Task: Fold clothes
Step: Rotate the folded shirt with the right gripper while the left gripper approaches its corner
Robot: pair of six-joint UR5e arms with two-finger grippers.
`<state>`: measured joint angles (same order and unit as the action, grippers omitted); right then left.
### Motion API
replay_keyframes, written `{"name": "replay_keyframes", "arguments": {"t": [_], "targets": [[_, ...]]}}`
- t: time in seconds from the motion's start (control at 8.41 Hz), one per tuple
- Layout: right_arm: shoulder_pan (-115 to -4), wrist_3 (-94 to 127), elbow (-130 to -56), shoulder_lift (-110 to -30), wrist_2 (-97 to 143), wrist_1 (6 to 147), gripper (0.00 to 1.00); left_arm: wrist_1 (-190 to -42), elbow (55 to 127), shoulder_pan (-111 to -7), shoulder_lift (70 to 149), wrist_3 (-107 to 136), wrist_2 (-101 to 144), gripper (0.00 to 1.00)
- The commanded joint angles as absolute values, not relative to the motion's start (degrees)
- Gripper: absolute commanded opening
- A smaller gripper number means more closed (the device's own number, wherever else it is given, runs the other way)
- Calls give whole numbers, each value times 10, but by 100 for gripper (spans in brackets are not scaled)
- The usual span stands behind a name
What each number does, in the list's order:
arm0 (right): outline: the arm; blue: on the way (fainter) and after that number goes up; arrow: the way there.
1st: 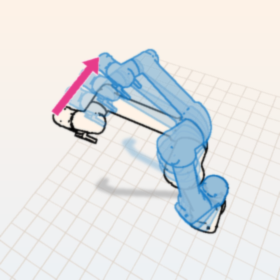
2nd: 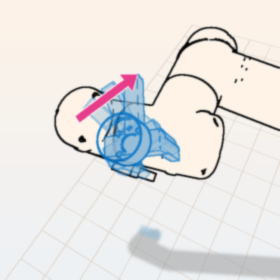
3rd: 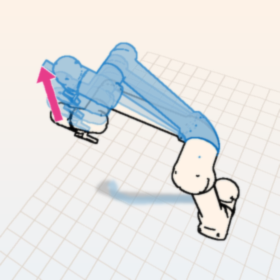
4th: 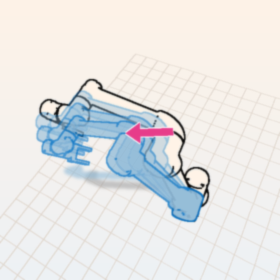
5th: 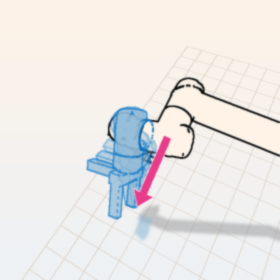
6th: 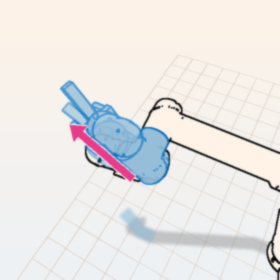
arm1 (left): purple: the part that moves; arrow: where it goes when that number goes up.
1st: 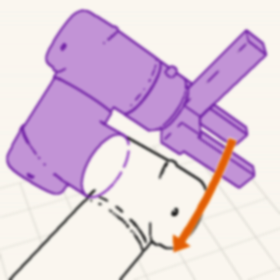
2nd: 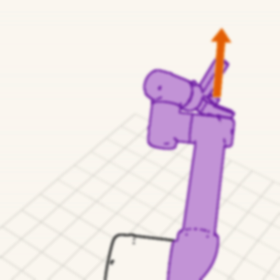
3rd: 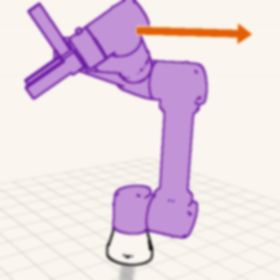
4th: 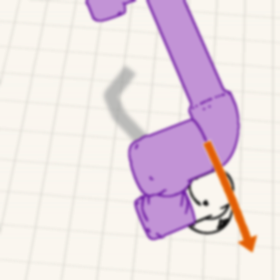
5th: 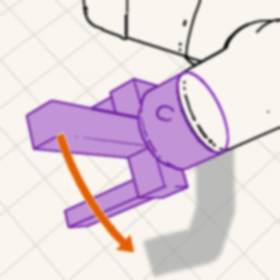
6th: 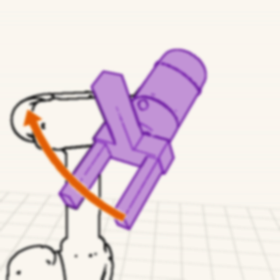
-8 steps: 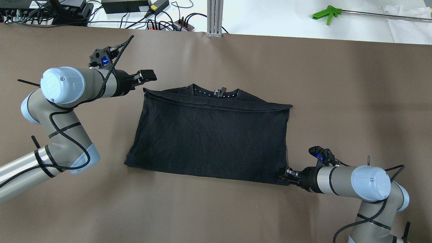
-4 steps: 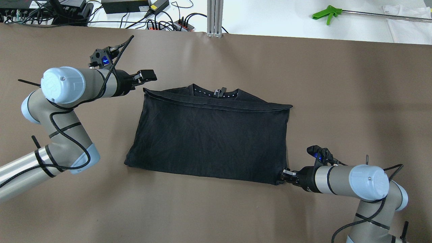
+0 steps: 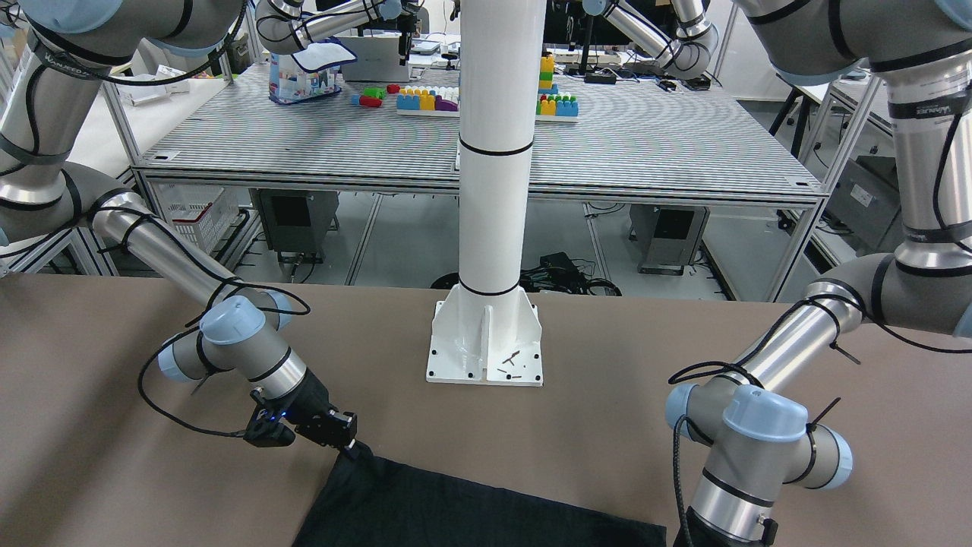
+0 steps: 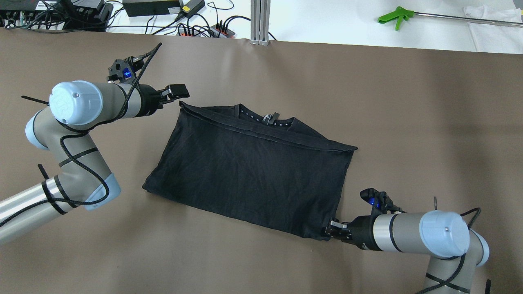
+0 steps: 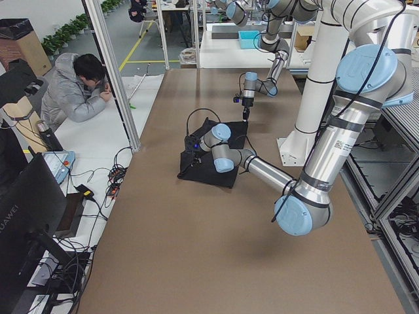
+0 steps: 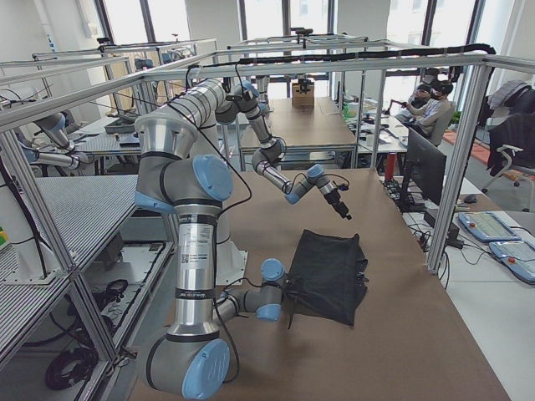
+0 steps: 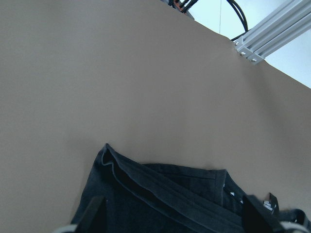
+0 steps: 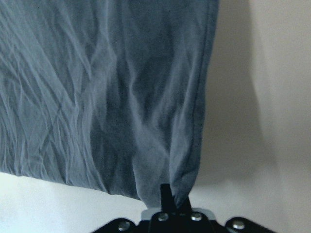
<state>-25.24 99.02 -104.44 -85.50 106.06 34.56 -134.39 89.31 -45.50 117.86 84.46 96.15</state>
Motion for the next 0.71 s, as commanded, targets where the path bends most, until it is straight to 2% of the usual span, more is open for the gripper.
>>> {"name": "replay_keyframes", "arguments": {"t": [0.0, 0.48, 0.59], "targets": [[-175, 1036, -1104, -859, 1057, 374, 0, -1344, 893, -455, 1174, 843, 962, 100], [-105, 1035, -1157, -858, 1025, 415, 0, -1345, 895, -455, 1172, 845, 947, 100], [-105, 1035, -1164, -857, 1026, 415, 33, -1345, 896, -455, 1172, 846, 947, 100]]}}
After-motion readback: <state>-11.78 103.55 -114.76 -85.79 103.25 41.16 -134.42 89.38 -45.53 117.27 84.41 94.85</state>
